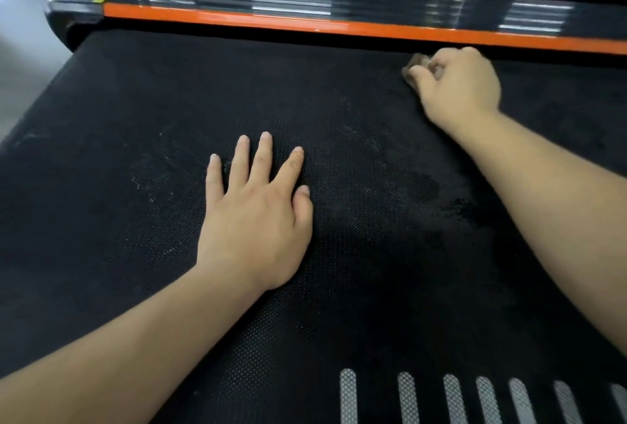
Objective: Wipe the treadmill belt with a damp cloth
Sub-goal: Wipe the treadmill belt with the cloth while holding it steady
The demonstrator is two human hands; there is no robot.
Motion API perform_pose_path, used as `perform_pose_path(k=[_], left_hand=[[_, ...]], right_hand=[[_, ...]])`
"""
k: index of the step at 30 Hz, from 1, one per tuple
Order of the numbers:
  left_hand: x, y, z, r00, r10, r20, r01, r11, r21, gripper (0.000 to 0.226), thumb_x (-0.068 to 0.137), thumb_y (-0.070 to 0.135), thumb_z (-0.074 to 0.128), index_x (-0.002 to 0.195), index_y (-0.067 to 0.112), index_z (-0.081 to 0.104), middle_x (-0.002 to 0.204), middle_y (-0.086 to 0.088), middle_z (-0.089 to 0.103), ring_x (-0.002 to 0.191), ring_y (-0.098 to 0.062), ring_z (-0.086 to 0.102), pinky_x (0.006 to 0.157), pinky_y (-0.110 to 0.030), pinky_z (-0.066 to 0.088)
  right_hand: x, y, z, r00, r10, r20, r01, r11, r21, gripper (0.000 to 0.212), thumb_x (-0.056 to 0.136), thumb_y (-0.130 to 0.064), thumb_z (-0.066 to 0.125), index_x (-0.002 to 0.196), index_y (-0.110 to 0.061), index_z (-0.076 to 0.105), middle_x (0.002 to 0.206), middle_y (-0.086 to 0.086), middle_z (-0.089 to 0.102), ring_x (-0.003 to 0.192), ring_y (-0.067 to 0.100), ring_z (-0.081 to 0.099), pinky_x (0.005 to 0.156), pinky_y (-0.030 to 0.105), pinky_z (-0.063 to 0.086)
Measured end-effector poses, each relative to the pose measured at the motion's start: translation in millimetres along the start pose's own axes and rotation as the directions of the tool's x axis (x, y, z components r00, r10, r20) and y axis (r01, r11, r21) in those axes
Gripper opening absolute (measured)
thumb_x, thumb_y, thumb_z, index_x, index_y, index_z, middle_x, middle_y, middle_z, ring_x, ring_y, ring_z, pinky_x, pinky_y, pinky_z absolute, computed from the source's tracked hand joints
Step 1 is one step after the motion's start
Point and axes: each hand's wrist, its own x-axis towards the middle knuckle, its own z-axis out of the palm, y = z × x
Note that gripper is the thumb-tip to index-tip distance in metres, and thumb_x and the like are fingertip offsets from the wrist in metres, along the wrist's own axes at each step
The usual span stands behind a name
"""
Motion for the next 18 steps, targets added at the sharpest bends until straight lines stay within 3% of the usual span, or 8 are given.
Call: perform_pose_path(k=[2,4,5,8,9,13,17,18], left_hand=[[0,0,0,1.000,-0.005,0.003,0.005,1.000,0.008,0.066,0.097,0.053,0.006,0.161,0.038,0.012,0.171,-0.001,0.002,0.157,-0.023,-0.008,0.126,-0.052,-0.005],[1,0,0,1.000,-0.006,0.006,0.006,1.000,0.011,0.066,0.097,0.053,0.006,0.161,0.038,0.012,0.171,-0.001,0.002,0.157,-0.023,-0.008,0.125,-0.052,-0.005],[1,0,0,1.000,-0.006,0.010,0.006,1.000,0.009,0.066,0.097,0.053,0.006,0.161,0.038,0.011,0.171,-0.001,0.002,0.157,-0.023,-0.008,0.125,-0.052,-0.006],[0,1,-2,1.000,-0.009,0.009,0.009,1.000,-0.007,0.066,0.097,0.052,0.005,0.161,0.038,0.010,0.171,-0.001,0.000,0.157,-0.022,-0.011,0.125,-0.051,-0.007],[0,0,-2,1.000,-0.011,0.013,0.011,1.000,-0.008,0.066,0.097,0.052,0.005,0.161,0.038,0.010,0.171,-0.001,0.000,0.157,-0.022,-0.011,0.125,-0.051,-0.007],[0,1,-2,1.000,-0.008,0.024,0.008,1.000,-0.006,0.067,0.096,0.053,0.004,0.161,0.038,0.009,0.171,-0.001,-0.001,0.157,-0.022,-0.012,0.125,-0.051,-0.008],[0,0,-2,1.000,-0.003,0.014,0.004,1.000,-0.015,0.066,0.097,0.053,0.006,0.161,0.038,0.012,0.171,-0.001,0.001,0.157,-0.022,-0.010,0.125,-0.051,-0.007],[-1,0,-2,1.000,-0.005,0.012,0.005,1.000,-0.016,0.066,0.097,0.052,0.006,0.161,0.037,0.013,0.171,-0.001,0.002,0.157,-0.022,-0.009,0.125,-0.051,-0.007]], right_hand=[[-27,-18,5,0.988,-0.150,0.039,0.149,0.988,0.032,0.033,0.092,-0.051,0.057,0.094,-0.020,0.069,0.096,0.010,0.058,0.087,0.030,0.057,0.071,0.035,0.043],[-51,-25,3,0.927,-0.343,0.154,0.327,0.937,0.120,0.030,0.093,-0.049,0.058,0.089,-0.021,0.067,0.087,0.003,0.051,0.078,0.023,0.050,0.066,0.032,0.038],[-49,-19,-3,0.923,-0.350,0.159,0.337,0.936,0.103,0.029,0.093,-0.049,0.058,0.089,-0.021,0.067,0.087,0.002,0.050,0.080,0.023,0.051,0.066,0.032,0.036],[-21,3,-12,0.999,-0.013,0.037,0.012,1.000,0.029,0.032,0.093,-0.050,0.055,0.093,-0.021,0.068,0.095,0.006,0.055,0.093,0.032,0.058,0.070,0.034,0.040],[-30,-2,-12,1.000,0.013,0.013,-0.013,1.000,0.027,0.032,0.094,-0.050,0.055,0.093,-0.020,0.068,0.095,0.006,0.054,0.092,0.032,0.058,0.070,0.034,0.040],[-92,-28,-13,0.920,-0.358,0.159,0.335,0.929,0.156,0.027,0.093,-0.046,0.060,0.084,-0.021,0.064,0.082,-0.002,0.045,0.072,0.019,0.046,0.059,0.031,0.034],[-57,-4,-20,0.996,-0.053,0.066,0.049,0.996,0.068,0.030,0.094,-0.049,0.057,0.092,-0.021,0.065,0.089,0.002,0.050,0.084,0.028,0.055,0.066,0.031,0.036],[-66,-9,-19,0.995,-0.084,0.055,0.081,0.996,0.047,0.028,0.094,-0.048,0.057,0.090,-0.021,0.063,0.089,0.001,0.049,0.083,0.027,0.055,0.064,0.031,0.035]])
